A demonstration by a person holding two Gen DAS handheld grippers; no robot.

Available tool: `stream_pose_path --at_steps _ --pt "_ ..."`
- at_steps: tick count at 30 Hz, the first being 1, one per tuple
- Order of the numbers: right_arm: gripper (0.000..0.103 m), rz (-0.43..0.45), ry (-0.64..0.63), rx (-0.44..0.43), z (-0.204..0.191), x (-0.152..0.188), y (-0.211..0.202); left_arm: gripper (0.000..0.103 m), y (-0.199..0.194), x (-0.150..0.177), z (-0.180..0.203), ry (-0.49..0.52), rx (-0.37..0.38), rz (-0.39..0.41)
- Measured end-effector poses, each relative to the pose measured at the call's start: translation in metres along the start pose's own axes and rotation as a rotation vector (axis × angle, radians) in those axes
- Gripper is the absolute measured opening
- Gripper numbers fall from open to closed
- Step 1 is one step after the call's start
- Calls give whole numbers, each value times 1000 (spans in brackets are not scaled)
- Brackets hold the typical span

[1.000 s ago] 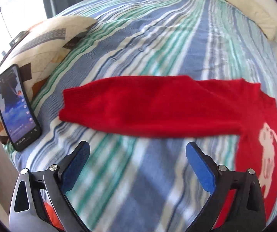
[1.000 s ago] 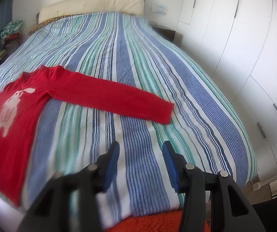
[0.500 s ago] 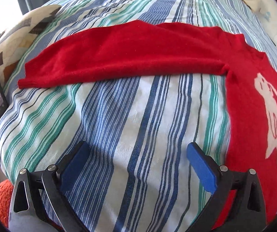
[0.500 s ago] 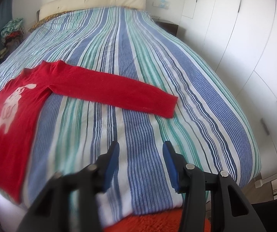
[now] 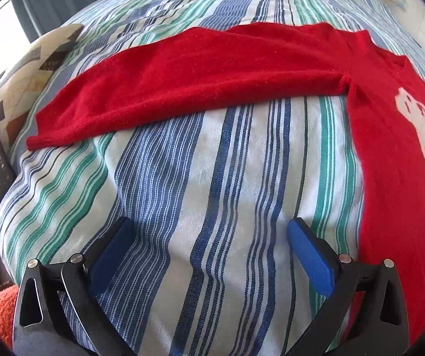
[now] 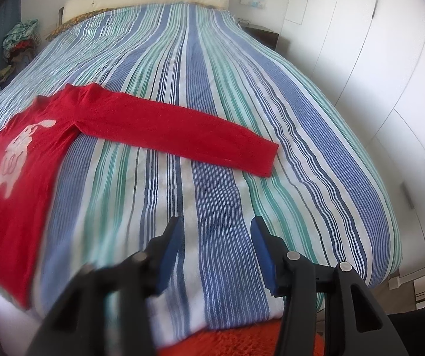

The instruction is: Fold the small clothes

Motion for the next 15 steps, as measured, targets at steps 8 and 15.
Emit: stream_pose_path --at_steps 8,15 --pt "52 -12 -9 5 -2 1 2 102 -22 -8 4 27 9 89" --pt "52 -27 -44 29 -8 2 5 102 -30 -12 10 79 -9 131"
Point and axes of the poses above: each gripper's, at about its wrist camera, not at the fingertips, and y roughly the way its jaws point, z to its right, x to its underside, the point moved 9 cm from there along y, roughly the way its jaws point, and after that the axes turned 8 degrees about -x, right-handed, at the moved point
